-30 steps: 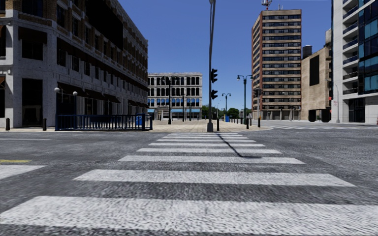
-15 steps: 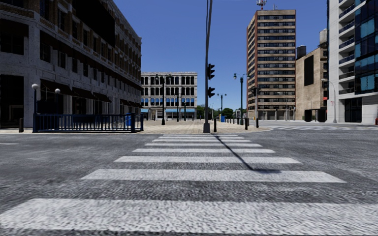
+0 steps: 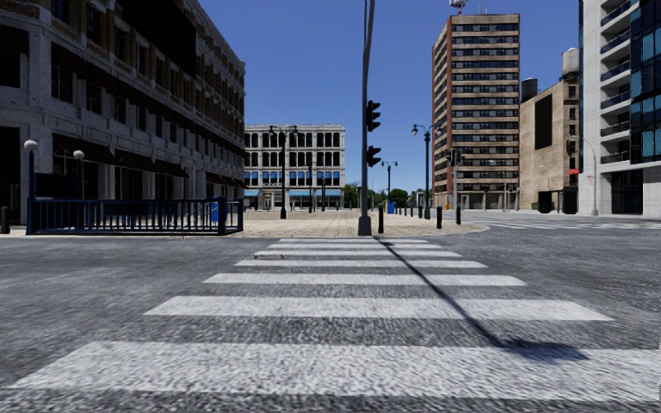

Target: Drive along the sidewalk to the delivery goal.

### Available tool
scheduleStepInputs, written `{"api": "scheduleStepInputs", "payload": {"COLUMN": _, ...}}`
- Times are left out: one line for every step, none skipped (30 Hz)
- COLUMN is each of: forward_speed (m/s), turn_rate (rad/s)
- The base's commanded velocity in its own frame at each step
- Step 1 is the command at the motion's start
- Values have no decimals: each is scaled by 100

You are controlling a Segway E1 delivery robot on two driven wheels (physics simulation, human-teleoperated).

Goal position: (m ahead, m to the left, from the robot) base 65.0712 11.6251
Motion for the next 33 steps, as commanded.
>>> {"api": "scheduleStepInputs", "payload": {"forward_speed": 200, "turn_rate": 0}}
{"api": "scheduleStepInputs", "payload": {"forward_speed": 200, "turn_rate": 0}}
{"api": "scheduleStepInputs", "payload": {"forward_speed": 200, "turn_rate": 0}}
{"api": "scheduleStepInputs", "payload": {"forward_speed": 200, "turn_rate": 0}}
{"api": "scheduleStepInputs", "payload": {"forward_speed": 200, "turn_rate": 0}}
{"api": "scheduleStepInputs", "payload": {"forward_speed": 200, "turn_rate": 0}}
{"api": "scheduleStepInputs", "payload": {"forward_speed": 200, "turn_rate": 0}}
{"api": "scheduleStepInputs", "payload": {"forward_speed": 200, "turn_rate": 0}}
{"api": "scheduleStepInputs", "payload": {"forward_speed": 200, "turn_rate": 0}}
{"api": "scheduleStepInputs", "payload": {"forward_speed": 200, "turn_rate": 0}}
{"api": "scheduleStepInputs", "payload": {"forward_speed": 200, "turn_rate": 0}}
{"api": "scheduleStepInputs", "payload": {"forward_speed": 200, "turn_rate": 0}}
{"api": "scheduleStepInputs", "payload": {"forward_speed": 200, "turn_rate": 0}}
{"api": "scheduleStepInputs", "payload": {"forward_speed": 200, "turn_rate": 0}}
{"api": "scheduleStepInputs", "payload": {"forward_speed": 200, "turn_rate": 0}}
{"api": "scheduleStepInputs", "payload": {"forward_speed": 200, "turn_rate": 0}}
{"api": "scheduleStepInputs", "payload": {"forward_speed": 200, "turn_rate": 0}}
{"api": "scheduleStepInputs", "payload": {"forward_speed": 200, "turn_rate": 0}}
{"api": "scheduleStepInputs", "payload": {"forward_speed": 200, "turn_rate": 0}}
{"api": "scheduleStepInputs", "payload": {"forward_speed": 200, "turn_rate": 0}}
{"api": "scheduleStepInputs", "payload": {"forward_speed": 200, "turn_rate": 0}}
{"api": "scheduleStepInputs", "payload": {"forward_speed": 200, "turn_rate": 0}}
{"api": "scheduleStepInputs", "payload": {"forward_speed": 200, "turn_rate": 0}}
{"api": "scheduleStepInputs", "payload": {"forward_speed": 200, "turn_rate": 0}}
{"api": "scheduleStepInputs", "payload": {"forward_speed": 200, "turn_rate": 0}}
{"api": "scheduleStepInputs", "payload": {"forward_speed": 200, "turn_rate": 0}}
{"api": "scheduleStepInputs", "payload": {"forward_speed": 200, "turn_rate": 0}}
{"api": "scheduleStepInputs", "payload": {"forward_speed": 200, "turn_rate": 0}}
{"api": "scheduleStepInputs", "payload": {"forward_speed": 200, "turn_rate": 0}}
{"api": "scheduleStepInputs", "payload": {"forward_speed": 200, "turn_rate": 0}}
{"api": "scheduleStepInputs", "payload": {"forward_speed": 200, "turn_rate": 0}}
{"api": "scheduleStepInputs", "payload": {"forward_speed": 200, "turn_rate": 0}}
{"api": "scheduleStepInputs", "payload": {"forward_speed": 200, "turn_rate": 0}}
